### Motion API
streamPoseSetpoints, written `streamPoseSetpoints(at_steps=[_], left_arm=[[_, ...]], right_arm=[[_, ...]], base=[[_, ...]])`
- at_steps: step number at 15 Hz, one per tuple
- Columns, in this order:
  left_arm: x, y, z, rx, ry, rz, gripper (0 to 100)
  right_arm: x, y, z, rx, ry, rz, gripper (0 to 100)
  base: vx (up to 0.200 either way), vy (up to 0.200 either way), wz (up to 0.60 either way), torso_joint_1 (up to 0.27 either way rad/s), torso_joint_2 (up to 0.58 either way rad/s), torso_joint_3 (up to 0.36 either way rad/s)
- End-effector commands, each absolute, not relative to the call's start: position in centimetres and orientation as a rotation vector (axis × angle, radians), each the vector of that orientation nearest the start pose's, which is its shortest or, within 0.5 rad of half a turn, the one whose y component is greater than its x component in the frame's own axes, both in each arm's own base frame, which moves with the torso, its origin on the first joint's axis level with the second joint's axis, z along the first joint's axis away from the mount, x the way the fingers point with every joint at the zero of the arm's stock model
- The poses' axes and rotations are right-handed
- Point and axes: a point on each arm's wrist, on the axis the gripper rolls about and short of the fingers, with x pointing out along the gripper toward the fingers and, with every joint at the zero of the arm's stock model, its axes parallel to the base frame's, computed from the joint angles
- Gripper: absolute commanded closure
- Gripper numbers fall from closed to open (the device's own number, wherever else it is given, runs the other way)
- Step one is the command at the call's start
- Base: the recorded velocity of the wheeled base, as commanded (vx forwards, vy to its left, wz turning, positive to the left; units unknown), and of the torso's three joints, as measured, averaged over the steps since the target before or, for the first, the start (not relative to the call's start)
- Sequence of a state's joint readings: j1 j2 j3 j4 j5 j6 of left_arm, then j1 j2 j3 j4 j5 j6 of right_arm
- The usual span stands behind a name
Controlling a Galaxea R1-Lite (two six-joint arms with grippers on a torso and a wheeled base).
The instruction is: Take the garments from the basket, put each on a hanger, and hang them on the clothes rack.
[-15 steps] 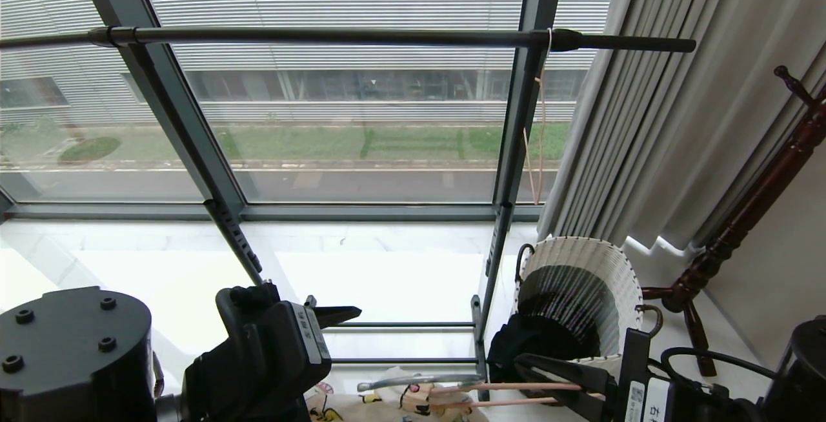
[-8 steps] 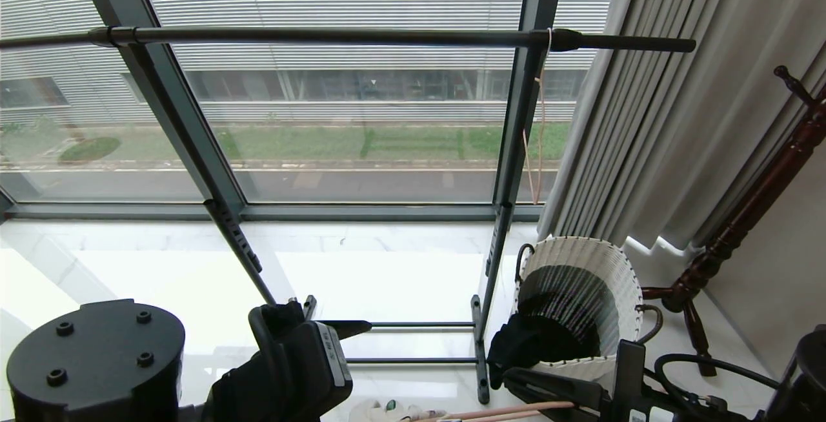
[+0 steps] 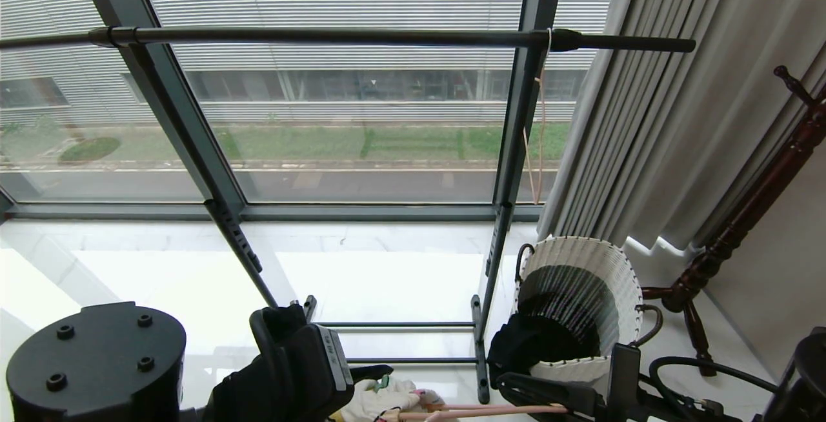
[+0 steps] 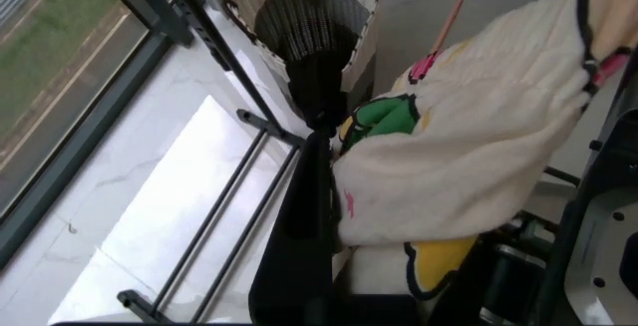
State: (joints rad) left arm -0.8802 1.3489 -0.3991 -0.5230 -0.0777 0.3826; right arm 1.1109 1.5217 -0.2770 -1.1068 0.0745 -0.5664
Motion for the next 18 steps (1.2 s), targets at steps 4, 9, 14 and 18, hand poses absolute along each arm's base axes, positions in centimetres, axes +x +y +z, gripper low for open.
streamPoseSetpoints(at_steps=[4, 9, 14, 18], left_arm=[[12.0, -14.9, 15.0, 0.521, 0.236, -1.019, 100], [12.4, -14.8, 14.7, 0.521, 0.256, -0.994, 100], [14.4, -13.0, 14.5, 0.413, 0.341, -0.832, 100], [15.2, -12.0, 15.3, 0.423, 0.307, -0.747, 100]], right_arm=[[9.4, 19.3, 14.4, -0.569, -0.212, 1.187, 0], [10.1, 18.8, 14.4, -0.573, -0.192, 1.12, 0], [10.6, 18.4, 14.3, -0.576, -0.18, 1.091, 0], [10.7, 18.7, 13.4, -0.564, -0.117, 1.106, 0]], base=[[0.0, 0.0, 0.0, 0.0, 0.0, 0.0], [0.0, 0.0, 0.0, 0.0, 0.0, 0.0], [0.0, 0.0, 0.0, 0.0, 0.0, 0.0], [0.0, 0.0, 0.0, 0.0, 0.0, 0.0]])
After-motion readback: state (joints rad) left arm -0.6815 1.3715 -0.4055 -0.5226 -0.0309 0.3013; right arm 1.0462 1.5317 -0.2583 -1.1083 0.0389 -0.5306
